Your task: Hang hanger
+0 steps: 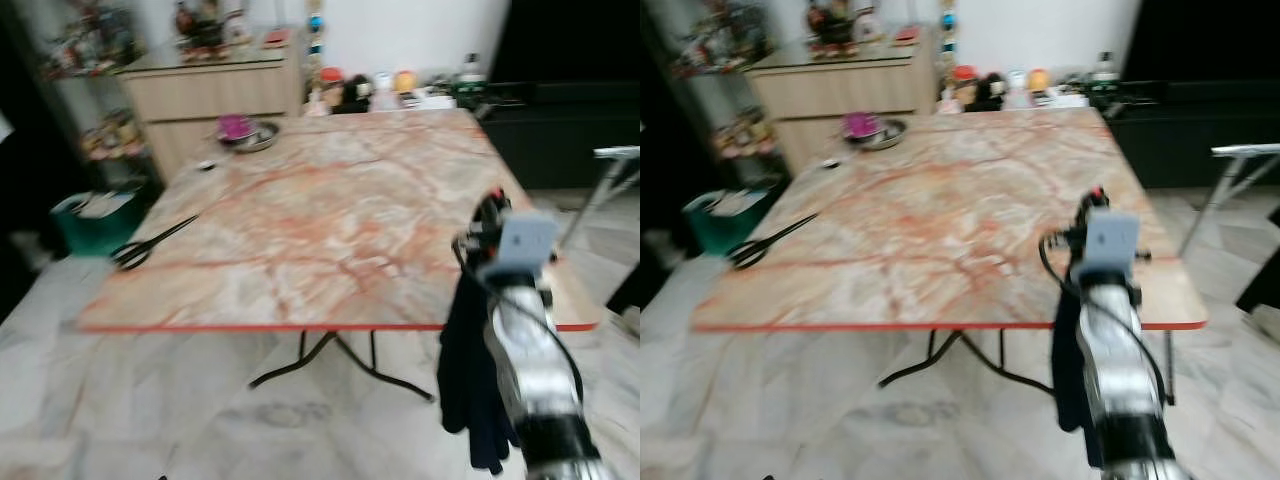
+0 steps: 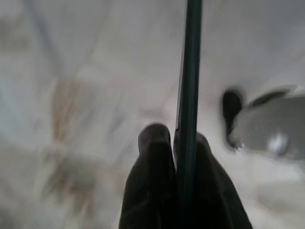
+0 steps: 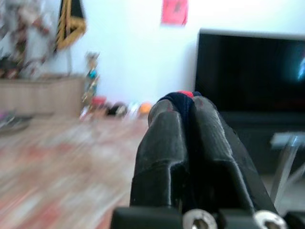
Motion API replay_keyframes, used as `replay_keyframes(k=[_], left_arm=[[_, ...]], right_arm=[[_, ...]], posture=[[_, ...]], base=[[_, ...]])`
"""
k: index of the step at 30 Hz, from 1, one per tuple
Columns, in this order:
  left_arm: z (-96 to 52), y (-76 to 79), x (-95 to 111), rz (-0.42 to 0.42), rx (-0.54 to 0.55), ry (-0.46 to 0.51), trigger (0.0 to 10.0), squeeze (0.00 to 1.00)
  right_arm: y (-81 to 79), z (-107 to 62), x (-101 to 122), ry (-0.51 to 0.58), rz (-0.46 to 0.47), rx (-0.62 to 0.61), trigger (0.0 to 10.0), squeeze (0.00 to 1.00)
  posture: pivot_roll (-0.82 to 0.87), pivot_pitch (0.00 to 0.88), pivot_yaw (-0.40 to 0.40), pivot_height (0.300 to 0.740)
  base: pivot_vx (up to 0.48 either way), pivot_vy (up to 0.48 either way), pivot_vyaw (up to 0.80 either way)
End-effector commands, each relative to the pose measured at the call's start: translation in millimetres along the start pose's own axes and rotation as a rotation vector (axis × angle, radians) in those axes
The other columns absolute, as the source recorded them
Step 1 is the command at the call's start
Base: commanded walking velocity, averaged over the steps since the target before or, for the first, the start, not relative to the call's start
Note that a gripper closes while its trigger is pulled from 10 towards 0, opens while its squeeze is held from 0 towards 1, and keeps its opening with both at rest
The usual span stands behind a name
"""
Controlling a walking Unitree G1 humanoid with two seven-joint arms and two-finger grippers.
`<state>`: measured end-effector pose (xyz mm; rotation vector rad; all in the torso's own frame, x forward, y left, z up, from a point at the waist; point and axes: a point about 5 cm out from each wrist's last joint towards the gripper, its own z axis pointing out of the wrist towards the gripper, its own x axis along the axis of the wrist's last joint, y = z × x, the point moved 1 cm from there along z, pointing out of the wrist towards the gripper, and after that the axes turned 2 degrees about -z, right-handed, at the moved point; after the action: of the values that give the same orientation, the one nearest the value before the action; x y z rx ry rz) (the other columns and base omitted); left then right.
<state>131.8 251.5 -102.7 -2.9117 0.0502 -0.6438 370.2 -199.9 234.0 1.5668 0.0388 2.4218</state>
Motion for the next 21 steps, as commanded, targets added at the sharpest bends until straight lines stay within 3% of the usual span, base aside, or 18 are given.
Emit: replay_keyframes(k=[1,7,11,15,20,21], left_arm=[[-0.7,-1.0,-5,0.011,-0.003,-0.013,10.0,0.00],[1.3,7.6,3,0.014,-0.015,-0.004,10.0,0.00],[2.1,12.5,5,0.015,-0.020,-0.002,10.0,0.00],[2.7,17.0,6,0.028,-0.022,-0.005,10.0,0.00],[2.8,22.4,4,0.031,-0.030,-0.015,10.0,0.00],[2.8,22.4,4,0.031,-0.030,-0.015,10.0,0.00]], right_arm=[[-1.5,20.1,26,0.085,0.032,0.012,10.0,0.00],[6.5,59.9,67,0.168,0.031,0.031,10.0,0.00],[7.6,69.9,73,0.155,0.024,0.060,10.0,0.00],[0.6,70.3,51,0.050,-0.008,0.118,10.0,0.00],[-10.6,40.5,-5,-0.115,-0.031,0.165,10.0,0.00],[-10.6,40.5,-5,-0.115,-0.031,0.165,10.0,0.00]], posture=[[0.12,0.000,0.053,0.740],[0.13,0.000,0.039,0.740],[0.12,0.000,0.034,0.740],[0.13,0.000,0.026,0.740],[0.13,0.000,0.028,0.740],[0.13,0.000,0.028,0.740]], base=[[0.292,0.000,0.00],[0.299,0.000,0.00],[0.301,0.000,0.00],[0.293,0.000,0.00],[0.054,0.000,0.00],[0.000,0.000,0.00]])
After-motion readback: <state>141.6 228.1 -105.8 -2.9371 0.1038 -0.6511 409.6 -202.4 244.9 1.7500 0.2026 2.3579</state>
